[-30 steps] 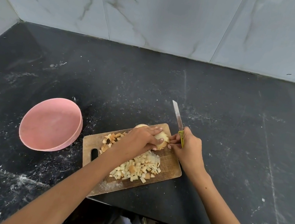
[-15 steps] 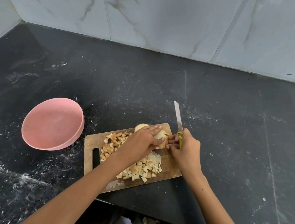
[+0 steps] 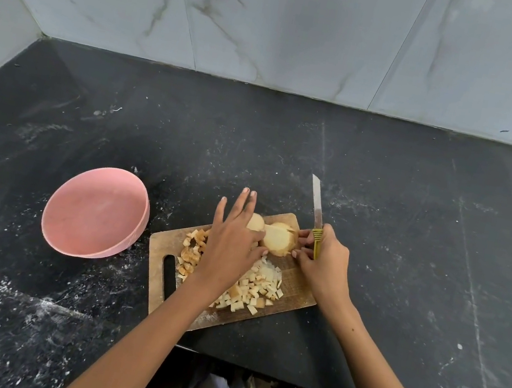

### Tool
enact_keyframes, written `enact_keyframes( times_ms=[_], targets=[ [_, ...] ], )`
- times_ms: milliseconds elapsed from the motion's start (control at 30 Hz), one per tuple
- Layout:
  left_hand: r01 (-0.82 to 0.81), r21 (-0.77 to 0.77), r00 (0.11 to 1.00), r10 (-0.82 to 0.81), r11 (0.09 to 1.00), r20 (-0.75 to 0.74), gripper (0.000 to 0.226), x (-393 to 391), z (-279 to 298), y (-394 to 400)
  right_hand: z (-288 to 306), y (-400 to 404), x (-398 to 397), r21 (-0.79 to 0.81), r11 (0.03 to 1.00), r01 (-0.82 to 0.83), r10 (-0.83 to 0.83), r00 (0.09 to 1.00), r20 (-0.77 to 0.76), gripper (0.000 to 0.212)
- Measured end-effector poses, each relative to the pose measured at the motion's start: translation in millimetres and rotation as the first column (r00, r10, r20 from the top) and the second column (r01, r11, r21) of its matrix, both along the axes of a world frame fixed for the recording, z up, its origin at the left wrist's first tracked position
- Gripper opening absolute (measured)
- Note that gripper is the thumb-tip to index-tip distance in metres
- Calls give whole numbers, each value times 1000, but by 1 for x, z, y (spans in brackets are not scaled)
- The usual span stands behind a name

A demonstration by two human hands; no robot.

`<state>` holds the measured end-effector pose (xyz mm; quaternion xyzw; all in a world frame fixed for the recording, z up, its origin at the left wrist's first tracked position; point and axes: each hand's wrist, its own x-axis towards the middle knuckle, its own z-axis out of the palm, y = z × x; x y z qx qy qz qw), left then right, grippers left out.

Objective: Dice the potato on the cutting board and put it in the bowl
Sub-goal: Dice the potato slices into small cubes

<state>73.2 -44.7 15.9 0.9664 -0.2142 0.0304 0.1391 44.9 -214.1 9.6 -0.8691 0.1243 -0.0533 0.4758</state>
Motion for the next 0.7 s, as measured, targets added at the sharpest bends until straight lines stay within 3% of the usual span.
enact_keyframes(
  times_ms=[133, 400, 533, 700],
  targets=[
    [-2, -4, 1000, 2, 1000, 14, 9, 1, 0, -6, -1, 1, 7, -53, 998, -34, 34, 999, -13, 40],
    [148, -51, 988, -150, 988, -33, 21, 3, 0, -6, -3, 1, 17, -90, 994, -67, 63, 997, -42, 27],
    [220, -23, 972, -221, 975, -79, 41, 9, 0, -7, 1, -3, 7, -35, 999, 12, -12, 1000, -21, 30],
    [254, -7, 957, -253, 967, -140, 42, 19, 4, -10, -1, -3, -4, -33, 999, -24, 22, 999, -44, 41]
  ],
)
